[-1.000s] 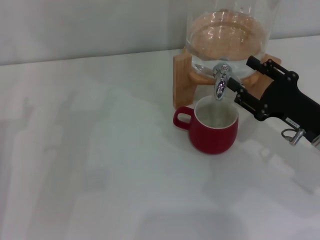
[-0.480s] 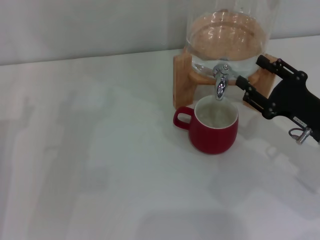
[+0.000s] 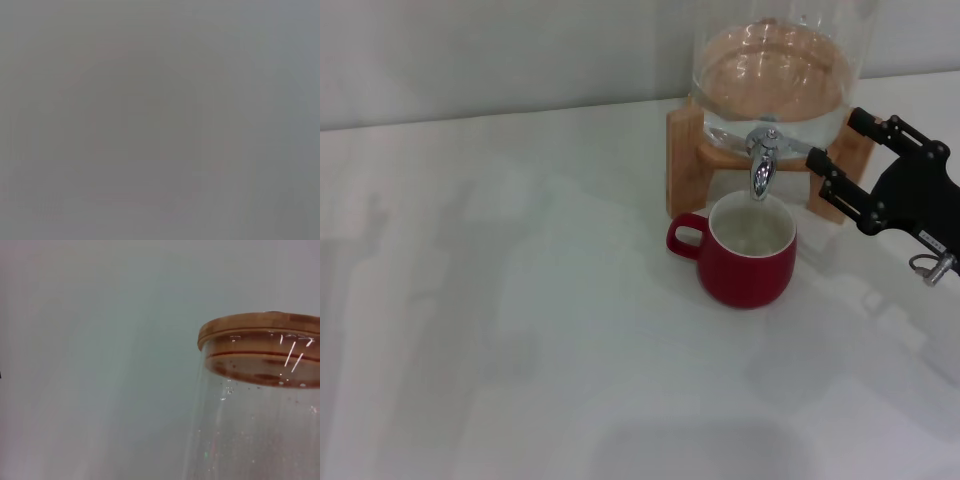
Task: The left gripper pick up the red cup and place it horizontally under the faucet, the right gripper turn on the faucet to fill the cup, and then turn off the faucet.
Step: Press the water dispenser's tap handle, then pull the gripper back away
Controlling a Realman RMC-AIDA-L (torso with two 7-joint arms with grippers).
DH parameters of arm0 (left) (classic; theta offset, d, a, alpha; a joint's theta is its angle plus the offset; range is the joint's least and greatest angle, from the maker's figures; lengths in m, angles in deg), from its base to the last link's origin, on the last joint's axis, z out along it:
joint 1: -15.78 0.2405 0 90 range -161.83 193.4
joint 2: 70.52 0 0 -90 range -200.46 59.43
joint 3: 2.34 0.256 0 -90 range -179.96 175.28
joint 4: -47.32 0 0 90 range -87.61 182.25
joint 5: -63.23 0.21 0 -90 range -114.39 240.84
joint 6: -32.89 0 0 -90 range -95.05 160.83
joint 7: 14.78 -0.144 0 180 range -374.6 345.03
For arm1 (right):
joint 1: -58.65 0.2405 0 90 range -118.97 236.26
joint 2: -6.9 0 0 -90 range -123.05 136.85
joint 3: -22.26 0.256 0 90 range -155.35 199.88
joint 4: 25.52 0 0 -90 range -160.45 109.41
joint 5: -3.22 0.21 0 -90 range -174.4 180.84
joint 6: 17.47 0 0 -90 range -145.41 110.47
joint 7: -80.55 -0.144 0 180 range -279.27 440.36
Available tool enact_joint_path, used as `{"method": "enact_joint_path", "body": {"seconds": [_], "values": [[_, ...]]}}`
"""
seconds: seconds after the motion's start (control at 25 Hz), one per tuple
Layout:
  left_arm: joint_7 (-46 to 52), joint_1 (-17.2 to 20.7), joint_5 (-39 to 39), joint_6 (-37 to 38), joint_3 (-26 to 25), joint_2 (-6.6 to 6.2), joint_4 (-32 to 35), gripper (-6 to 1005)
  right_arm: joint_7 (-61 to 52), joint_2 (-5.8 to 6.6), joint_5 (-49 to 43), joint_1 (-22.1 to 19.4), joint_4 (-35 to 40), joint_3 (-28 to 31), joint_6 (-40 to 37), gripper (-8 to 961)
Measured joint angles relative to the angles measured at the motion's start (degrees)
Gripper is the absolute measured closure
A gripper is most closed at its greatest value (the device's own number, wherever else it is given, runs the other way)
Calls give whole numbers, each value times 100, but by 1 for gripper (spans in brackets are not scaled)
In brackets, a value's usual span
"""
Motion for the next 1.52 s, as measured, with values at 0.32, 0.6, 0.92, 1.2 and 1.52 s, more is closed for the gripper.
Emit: {"method": "enact_joint_path", "body": {"seconds": [0.32,0.6,0.92,1.2,1.52], "values": [[0,0,0,1,0,0,-8,112,0,15,0,-24,-7,73,-1,336],[0,1,0,-1,1,0,-8,112,7,16,1,-31,2,143,-1,336],[0,0,0,1,9,0,-8,112,8,16,2,-28,-1,153,-43,336],[0,0,0,3,9,0,-8,112,9,2,2,0,-7,153,-72,336],[22,1,5,10,9,0,-8,112,9,-2,2,36,-16,152,-100,336]]}}
